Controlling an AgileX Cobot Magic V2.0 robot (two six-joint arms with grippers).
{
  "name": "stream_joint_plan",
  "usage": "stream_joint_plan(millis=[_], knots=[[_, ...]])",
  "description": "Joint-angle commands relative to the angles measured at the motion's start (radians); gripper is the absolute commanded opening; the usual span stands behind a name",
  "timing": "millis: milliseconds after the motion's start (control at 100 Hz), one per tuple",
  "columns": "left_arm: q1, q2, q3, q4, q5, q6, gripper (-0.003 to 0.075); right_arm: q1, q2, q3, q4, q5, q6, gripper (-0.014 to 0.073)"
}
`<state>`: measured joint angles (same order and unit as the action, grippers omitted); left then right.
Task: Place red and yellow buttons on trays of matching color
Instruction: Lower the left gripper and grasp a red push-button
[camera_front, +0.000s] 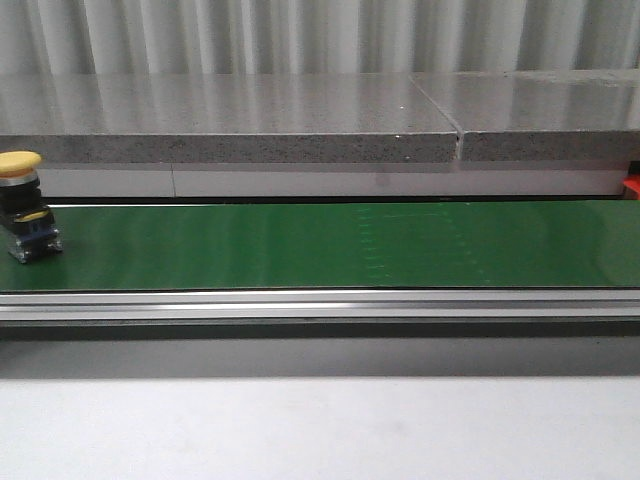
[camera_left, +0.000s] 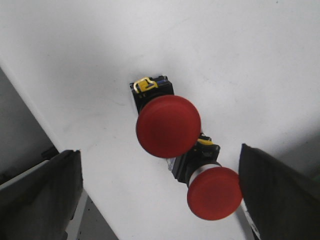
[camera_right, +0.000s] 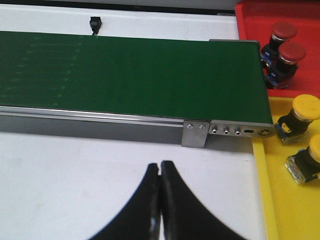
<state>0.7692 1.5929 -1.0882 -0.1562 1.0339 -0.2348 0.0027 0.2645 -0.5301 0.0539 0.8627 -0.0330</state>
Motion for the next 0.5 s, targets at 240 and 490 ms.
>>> stream_joint_plan(millis=[240, 490], knots=[[0.002, 0.064, -0.033, -0.011, -0.071, -0.015, 0.0616, 0.001, 0.012, -0.022, -0.007, -0.063, -0.008, -0.0068], [0.002, 0.114, -0.034, -0.011, -0.108, -0.013, 0.0512, 0.001, 0.012, -0.022, -0.007, -0.063, -0.008, -0.0068]])
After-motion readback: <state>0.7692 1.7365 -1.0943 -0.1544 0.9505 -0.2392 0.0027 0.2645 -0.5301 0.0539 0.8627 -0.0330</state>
